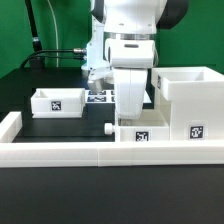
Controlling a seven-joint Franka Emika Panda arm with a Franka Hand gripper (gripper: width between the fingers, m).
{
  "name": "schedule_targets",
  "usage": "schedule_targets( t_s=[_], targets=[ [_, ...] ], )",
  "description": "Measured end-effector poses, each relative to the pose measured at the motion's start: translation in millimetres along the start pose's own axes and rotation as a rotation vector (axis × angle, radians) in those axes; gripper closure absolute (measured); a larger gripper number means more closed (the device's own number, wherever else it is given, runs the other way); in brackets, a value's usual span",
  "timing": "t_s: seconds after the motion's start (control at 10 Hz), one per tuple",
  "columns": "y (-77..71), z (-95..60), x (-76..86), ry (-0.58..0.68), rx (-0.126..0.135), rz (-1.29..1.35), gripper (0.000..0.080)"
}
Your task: Assemble drawer
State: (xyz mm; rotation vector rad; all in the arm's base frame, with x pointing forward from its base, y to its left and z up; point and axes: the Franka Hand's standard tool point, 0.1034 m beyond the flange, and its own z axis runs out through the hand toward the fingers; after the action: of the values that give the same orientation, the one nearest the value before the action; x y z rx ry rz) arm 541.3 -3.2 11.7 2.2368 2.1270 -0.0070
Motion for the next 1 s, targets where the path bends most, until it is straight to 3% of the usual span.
schedule_targets(
  t_s=[1.0],
  targets=[
    [-1.1, 0.5, -3.7, -0.016, 0.012, -0.016, 0.0757]
  ],
)
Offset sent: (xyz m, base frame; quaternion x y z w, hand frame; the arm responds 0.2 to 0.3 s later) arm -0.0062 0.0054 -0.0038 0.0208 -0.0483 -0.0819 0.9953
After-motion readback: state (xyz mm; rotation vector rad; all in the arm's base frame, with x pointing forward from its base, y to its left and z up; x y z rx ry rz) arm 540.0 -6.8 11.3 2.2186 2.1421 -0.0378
